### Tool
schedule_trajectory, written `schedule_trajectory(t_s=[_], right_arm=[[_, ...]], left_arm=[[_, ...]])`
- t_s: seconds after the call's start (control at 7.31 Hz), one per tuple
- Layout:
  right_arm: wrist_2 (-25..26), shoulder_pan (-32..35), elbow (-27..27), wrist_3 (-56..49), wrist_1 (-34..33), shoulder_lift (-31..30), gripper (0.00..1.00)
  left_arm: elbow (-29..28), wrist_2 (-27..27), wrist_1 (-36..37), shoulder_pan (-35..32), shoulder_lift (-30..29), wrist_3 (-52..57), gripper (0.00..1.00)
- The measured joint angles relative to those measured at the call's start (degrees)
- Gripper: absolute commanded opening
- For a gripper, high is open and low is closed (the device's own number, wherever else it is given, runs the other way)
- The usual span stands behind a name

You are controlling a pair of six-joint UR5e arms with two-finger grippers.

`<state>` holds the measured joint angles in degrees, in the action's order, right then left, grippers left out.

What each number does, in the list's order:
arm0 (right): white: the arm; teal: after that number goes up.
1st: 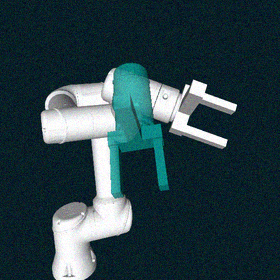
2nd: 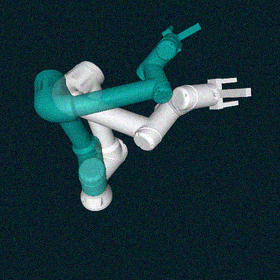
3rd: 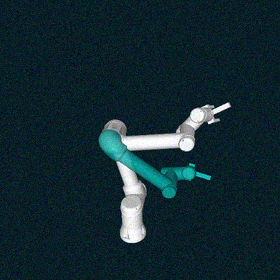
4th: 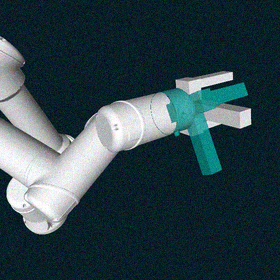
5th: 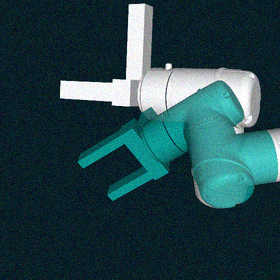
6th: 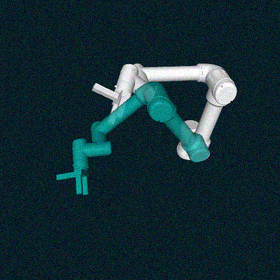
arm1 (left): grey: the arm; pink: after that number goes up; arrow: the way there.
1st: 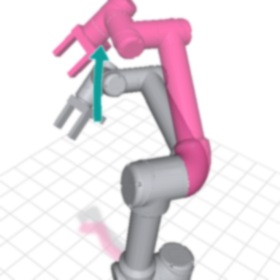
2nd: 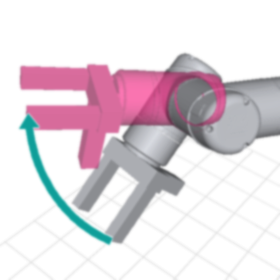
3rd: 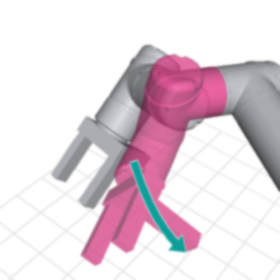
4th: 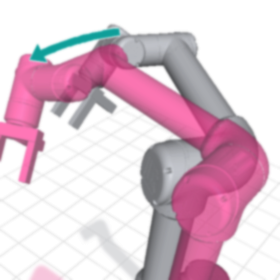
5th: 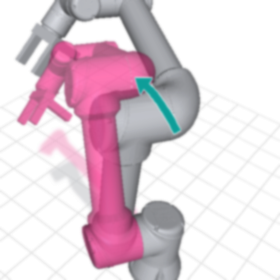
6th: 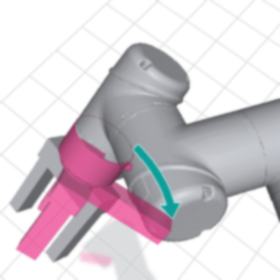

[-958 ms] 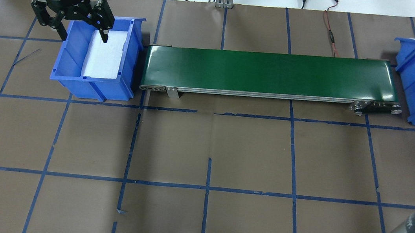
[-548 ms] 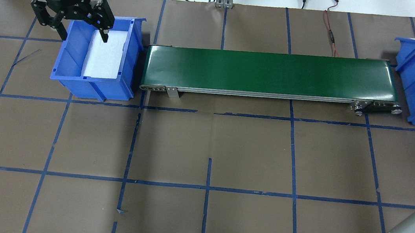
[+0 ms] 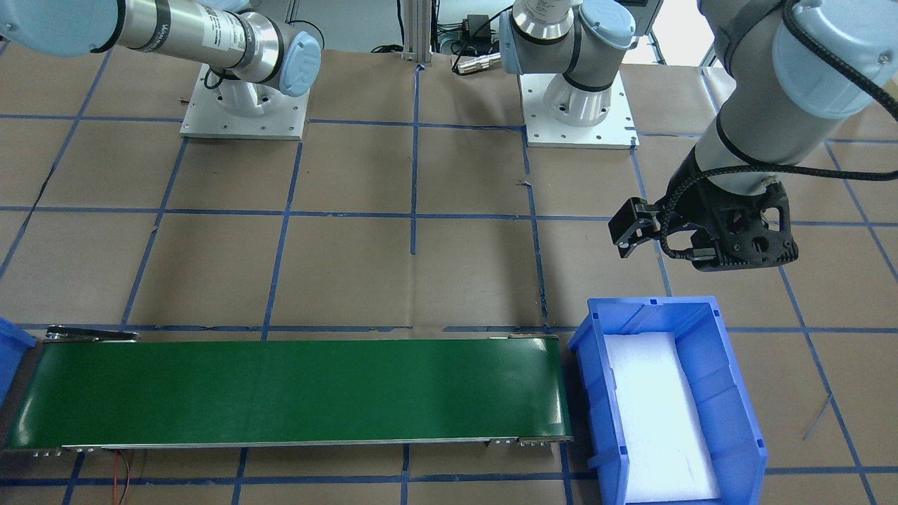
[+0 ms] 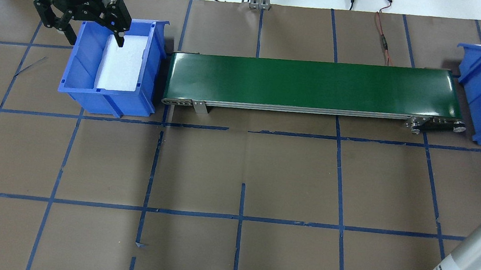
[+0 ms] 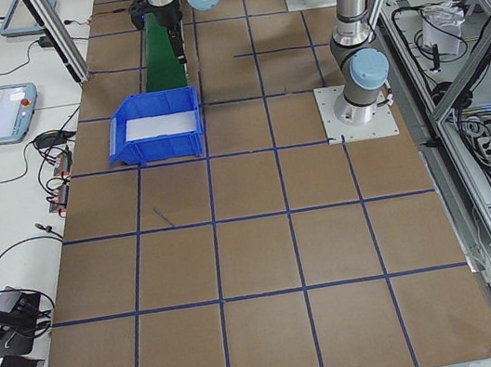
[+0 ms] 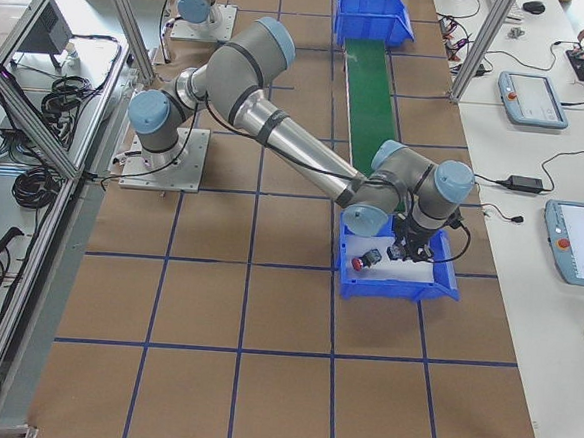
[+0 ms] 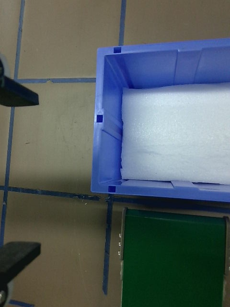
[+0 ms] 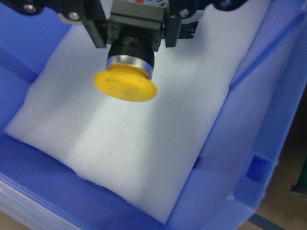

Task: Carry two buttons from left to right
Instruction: 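Lower the yellow button onto the foam and open the right gripper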

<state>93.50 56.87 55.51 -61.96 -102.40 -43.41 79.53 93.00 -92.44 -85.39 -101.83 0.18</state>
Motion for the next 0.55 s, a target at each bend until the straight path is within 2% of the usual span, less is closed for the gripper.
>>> schedule_trajectory(t_s=[0.55], right_arm=[[-0.3,0.3,-4.0,0.0,-0.8,4.2,0.04]], left_arm=[[0.0,0.0,0.1,-0.1,-0.4,0.3,1.00]])
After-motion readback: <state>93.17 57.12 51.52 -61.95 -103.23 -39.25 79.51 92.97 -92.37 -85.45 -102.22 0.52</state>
